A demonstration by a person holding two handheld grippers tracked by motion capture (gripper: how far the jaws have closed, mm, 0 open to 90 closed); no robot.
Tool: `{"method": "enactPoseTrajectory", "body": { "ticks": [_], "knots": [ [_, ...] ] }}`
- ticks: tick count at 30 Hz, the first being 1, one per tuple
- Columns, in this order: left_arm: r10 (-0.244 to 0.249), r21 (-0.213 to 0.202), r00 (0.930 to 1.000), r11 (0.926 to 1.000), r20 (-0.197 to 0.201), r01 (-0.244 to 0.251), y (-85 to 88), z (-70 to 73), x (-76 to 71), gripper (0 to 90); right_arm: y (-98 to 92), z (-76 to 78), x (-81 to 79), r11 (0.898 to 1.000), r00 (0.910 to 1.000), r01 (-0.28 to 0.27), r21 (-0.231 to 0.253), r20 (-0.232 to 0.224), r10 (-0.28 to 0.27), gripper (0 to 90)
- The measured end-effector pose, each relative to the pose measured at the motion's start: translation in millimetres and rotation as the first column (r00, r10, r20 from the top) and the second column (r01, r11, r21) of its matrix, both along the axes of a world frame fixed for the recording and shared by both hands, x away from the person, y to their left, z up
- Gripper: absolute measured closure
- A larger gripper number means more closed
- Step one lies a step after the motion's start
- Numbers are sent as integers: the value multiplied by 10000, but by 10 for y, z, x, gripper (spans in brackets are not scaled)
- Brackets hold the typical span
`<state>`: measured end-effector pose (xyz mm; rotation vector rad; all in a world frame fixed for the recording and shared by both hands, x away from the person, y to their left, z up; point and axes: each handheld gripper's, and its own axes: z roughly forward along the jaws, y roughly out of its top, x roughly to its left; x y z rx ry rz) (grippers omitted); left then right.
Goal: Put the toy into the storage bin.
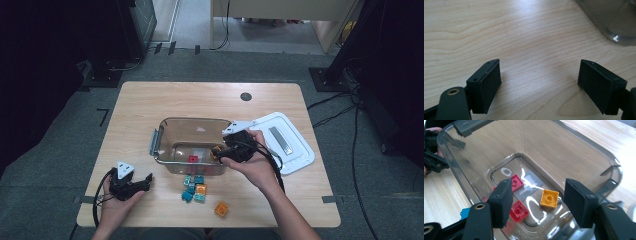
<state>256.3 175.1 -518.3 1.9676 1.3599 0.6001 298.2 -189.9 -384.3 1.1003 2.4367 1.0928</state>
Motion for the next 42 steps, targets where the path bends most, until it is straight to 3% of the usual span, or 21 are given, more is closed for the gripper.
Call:
{"method": "enactPoseTrajectory", "body": {
  "ticks": [7, 20, 31, 42],
  "knots": [
    [2, 1, 10000, 10000, -2, -2, 0, 0, 0, 186, -160, 56, -86, 9995, 9994, 323, 34, 106, -323, 286],
    [6, 2, 10000, 10000, -3, -6, -1, 0, 0, 185, -528, 34, -334, 9972, 9963, 739, 140, 437, -744, 235],
    [4, -1, 10000, 10000, -4, -4, -1, 0, -1, 186, -770, -147, -550, 9944, 9936, 1041, 173, 433, -1047, 228],
    [7, -4, 10000, 10000, -5, -7, -1, 0, -1, 186, -893, -423, -723, 9917, 9920, 1258, 278, 34, -1260, 233]
  ]
}}
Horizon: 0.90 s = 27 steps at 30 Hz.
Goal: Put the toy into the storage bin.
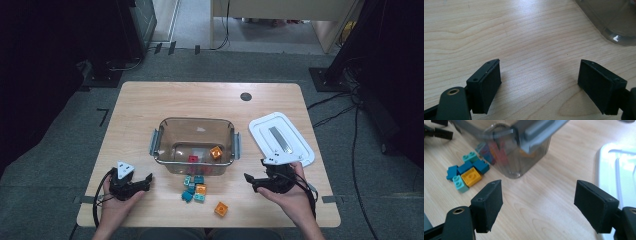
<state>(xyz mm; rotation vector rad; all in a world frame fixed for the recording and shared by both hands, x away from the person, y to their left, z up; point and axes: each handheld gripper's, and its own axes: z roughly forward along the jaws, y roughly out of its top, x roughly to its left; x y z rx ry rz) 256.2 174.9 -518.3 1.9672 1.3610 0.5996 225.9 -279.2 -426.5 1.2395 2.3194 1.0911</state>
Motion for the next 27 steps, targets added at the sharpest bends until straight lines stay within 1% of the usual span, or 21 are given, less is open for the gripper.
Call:
{"method": "enactPoseTrajectory", "body": {
  "ticks": [1, 2, 4, 9, 15, 17, 22, 27],
  "knots": [
    [2, -3, 10000, 10000, 3, -2, 0, 0, 0, 186, 1, -34, -14, 10000, 10000, -17, 29, -68, 17, 234],
    [2, -3, 10000, 10000, 2, -2, 0, 0, 0, 186, 12, -103, -40, 10000, 9998, -62, 73, -203, 64, 236],
    [0, 1, 10000, 10000, 1, 0, 0, 0, 0, 186, 21, -128, -51, 9999, 9997, -77, 96, -247, 79, 239],
    [0, 2, 10000, 10000, 1, 0, 0, 0, 0, 186, 118, -281, -132, 9993, 9988, -339, 173, -346, 345, 248],
    [0, 1, 10000, 10000, 2, 0, 0, 0, 0, 186, 199, -343, -190, 9979, 9977, -607, 223, -298, 613, 264],
    [1, 1, 10000, 10000, 3, -1, 0, 0, 0, 186, 253, -375, -219, 9966, 9963, -800, 202, -285, 805, 266],
    [1, 2, 10000, 10000, 2, -1, 0, 0, 0, 186, 397, -445, -281, 9928, 9918, -1198, 97, -448, 1201, 269],
    [2, 1, 10000, 10000, 3, -2, 0, 0, 0, 186, 508, -492, -343, 9872, 9860, -1593, 69, -488, 1595, 285]
  ]
}}
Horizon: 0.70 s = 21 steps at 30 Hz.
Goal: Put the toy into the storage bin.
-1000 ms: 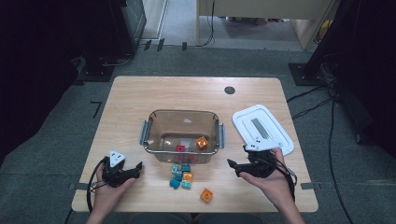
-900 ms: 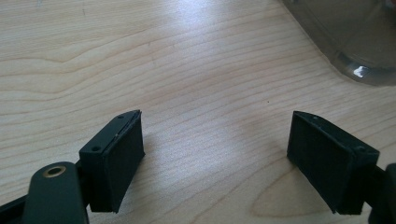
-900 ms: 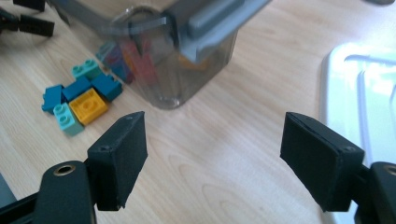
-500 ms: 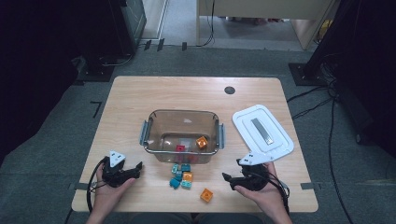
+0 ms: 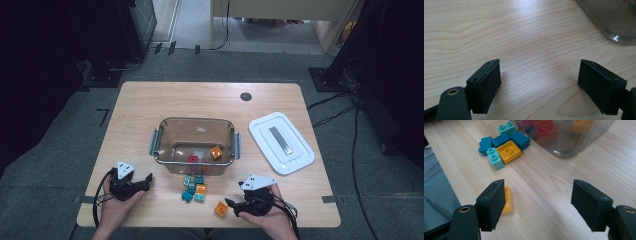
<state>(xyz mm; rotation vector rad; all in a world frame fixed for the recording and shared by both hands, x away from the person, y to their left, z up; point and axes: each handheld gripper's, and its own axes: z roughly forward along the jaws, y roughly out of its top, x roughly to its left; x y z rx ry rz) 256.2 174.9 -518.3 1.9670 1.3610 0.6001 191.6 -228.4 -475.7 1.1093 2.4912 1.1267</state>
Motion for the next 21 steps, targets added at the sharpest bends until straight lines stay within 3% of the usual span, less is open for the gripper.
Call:
{"method": "enactPoseTrajectory", "body": {
  "ticks": [12, 21],
  "knots": [
    [-4, -1, 10000, 10000, -1, 4, 0, 0, 0, 186, 274, -148, -104, 9926, 9928, -1189, -256, -207, 1183, 344],
    [-2, -3, 10000, 10000, -2, 2, 0, 0, 0, 186, 371, -232, -155, 9753, 9786, -2054, -809, -310, 2035, 431]
  ]
}}
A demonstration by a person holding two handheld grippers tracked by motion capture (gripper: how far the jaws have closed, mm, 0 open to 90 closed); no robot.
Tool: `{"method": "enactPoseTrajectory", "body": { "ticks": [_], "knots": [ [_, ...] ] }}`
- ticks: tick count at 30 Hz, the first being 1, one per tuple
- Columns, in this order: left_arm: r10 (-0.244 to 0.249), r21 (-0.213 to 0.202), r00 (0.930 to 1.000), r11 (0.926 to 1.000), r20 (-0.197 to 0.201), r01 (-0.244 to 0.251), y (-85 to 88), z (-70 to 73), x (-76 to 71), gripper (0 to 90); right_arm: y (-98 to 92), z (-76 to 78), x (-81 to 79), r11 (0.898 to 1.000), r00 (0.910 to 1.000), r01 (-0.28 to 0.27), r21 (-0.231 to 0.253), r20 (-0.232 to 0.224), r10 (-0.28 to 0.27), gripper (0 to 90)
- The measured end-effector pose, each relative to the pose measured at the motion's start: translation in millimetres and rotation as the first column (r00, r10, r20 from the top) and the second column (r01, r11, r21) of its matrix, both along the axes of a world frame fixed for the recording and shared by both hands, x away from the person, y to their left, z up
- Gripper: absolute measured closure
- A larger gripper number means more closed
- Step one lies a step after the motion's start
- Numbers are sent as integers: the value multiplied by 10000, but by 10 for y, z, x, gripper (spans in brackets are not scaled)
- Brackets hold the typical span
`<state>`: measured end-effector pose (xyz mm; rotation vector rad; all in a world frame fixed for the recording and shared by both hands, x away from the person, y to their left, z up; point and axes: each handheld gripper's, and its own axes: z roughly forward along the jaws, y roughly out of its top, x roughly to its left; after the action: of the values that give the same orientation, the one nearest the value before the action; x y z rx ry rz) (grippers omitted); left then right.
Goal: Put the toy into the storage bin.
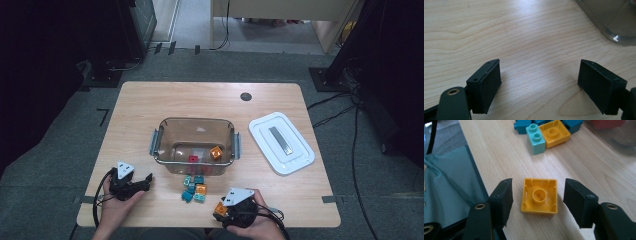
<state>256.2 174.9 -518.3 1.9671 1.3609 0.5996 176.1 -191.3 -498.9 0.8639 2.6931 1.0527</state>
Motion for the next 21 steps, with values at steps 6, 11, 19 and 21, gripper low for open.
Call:
{"method": "enactPoseTrajectory", "body": {
  "ticks": [6, 11, 19, 21],
  "knots": [
    [-1, 3, 10000, 10000, 1, 1, 0, 0, 0, 186, -24, -11, 1, 9999, 9999, -115, -92, 93, 116, 538],
    [0, 2, 10000, 10000, 2, 0, 0, 0, 0, 186, -59, -16, 7, 9998, 9998, -157, -126, 111, 159, 588],
    [0, 1, 10000, 10000, 3, 0, 0, 0, 0, 186, -60, -31, 4, 9992, 9992, -269, -308, 275, 277, 596],
    [1, -1, 10000, 10000, 1, -1, 0, 0, 0, 186, -64, -30, 6, 9992, 9993, -278, -297, 236, 285, 597]
  ]
}}
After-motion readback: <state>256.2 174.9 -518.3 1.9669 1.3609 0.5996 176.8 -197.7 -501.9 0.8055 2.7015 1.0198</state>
